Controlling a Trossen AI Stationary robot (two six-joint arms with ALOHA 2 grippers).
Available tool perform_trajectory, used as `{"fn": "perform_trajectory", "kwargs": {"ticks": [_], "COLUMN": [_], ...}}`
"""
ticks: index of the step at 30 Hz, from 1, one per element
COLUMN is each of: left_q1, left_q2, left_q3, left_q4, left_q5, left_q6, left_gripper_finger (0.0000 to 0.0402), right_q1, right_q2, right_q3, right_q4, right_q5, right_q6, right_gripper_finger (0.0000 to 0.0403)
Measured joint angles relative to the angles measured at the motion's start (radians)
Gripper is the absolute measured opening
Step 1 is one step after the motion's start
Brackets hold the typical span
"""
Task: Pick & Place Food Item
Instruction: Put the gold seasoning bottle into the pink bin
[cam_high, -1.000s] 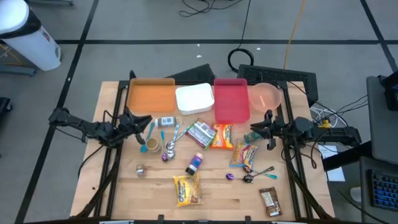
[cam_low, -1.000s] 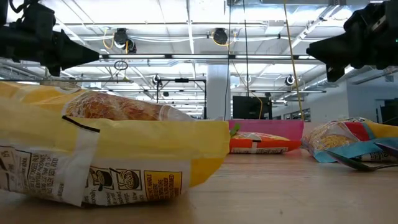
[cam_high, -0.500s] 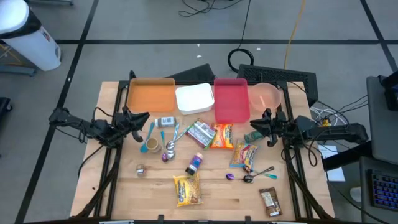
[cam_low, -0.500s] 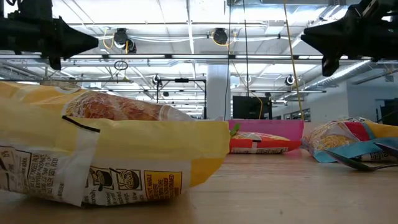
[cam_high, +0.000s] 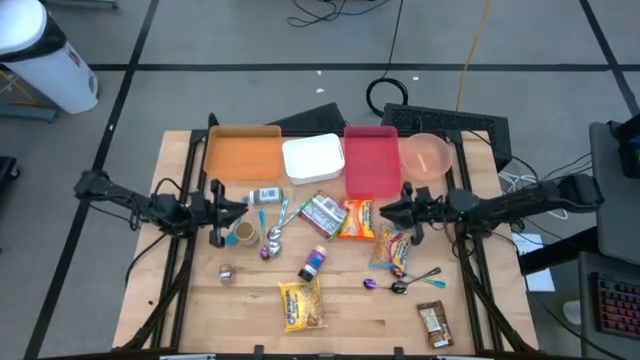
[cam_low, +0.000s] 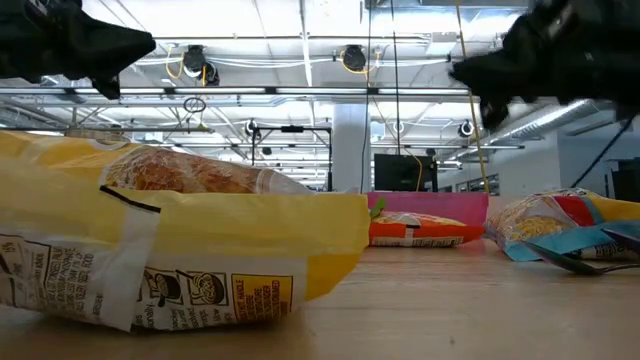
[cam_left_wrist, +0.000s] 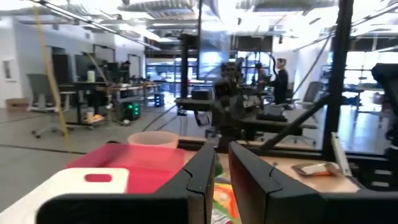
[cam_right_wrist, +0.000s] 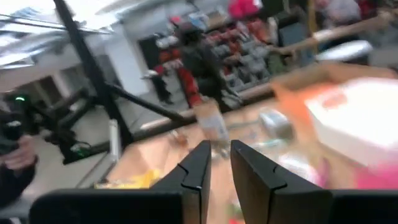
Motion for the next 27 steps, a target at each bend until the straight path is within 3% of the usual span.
{"fn": "perform_trajectory", "kwargs": {"ticks": [6, 11, 16, 27], "left_q1": [0.0, 0.0, -0.001, -0.001], "left_q2": [0.057, 0.081, 0.094, 0.097], "left_q3": [0.0, 0.0, 0.0, 0.0], "left_q4": [0.112, 0.128, 0.127, 0.139], "left_q5": [0.035, 0.07, 0.079, 0.078], "left_q6": [-0.045, -0.098, -0.157, -0.101], "left_gripper_finger": [0.0051, 0.0051, 0.0051, 0.0052], "right_q1": [0.031, 0.03, 0.03, 0.03], "right_q2": [0.178, 0.261, 0.292, 0.308], "right_q3": [0.099, 0.113, 0.113, 0.113], "right_q4": [0.108, 0.153, 0.144, 0.144], "right_q5": [-0.002, -0.002, -0.002, -0.002], "right_q6": [-0.111, -0.113, -0.114, -0.129], "right_gripper_finger": [0.0055, 0.0055, 0.0055, 0.0055]}}
